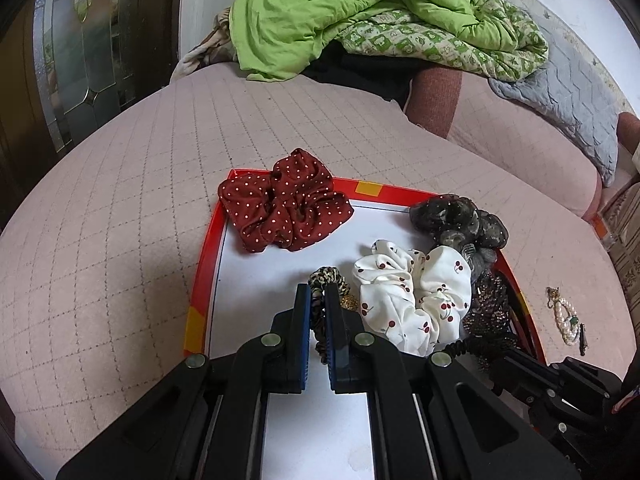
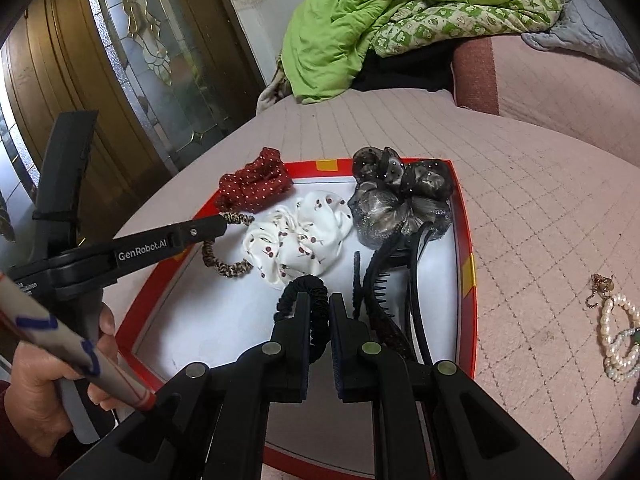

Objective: Organize jewelry
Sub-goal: 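Open the right gripper to drop the hair tie while the left releases the gold bracelet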

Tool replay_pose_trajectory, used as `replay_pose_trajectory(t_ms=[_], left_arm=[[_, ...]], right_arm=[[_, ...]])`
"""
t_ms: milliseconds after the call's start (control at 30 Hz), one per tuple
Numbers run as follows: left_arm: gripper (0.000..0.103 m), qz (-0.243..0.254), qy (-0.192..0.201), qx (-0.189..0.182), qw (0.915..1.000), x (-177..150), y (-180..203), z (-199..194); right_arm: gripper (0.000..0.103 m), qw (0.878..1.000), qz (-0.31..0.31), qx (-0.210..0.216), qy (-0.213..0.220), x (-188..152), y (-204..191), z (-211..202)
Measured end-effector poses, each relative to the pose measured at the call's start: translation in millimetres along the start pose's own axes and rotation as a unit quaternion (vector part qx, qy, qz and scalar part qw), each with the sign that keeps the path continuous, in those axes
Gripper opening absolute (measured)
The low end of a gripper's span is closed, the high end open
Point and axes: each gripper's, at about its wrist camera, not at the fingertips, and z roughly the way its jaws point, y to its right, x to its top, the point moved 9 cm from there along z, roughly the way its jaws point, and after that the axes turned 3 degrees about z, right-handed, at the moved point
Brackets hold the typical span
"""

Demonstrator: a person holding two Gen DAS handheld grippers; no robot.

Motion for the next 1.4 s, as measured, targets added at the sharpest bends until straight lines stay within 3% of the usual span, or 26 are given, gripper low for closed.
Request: replay_pose_trajectory(t_ms=[1133,1400], left_arm=[[0.007,0.016,0.001,0.027,0.9995,3.3,-0.7,4.8],[0.018,0.021,0.009,0.037,0.9991,5.2,0.5,1.6]], right_arm=[[0.011,1.000,-0.013,-0.012,-0.009,-3.2,3.7,8.0],[0.011,1.000,-0.012,-0.011,-0.009,-3.0,3.2,7.6]])
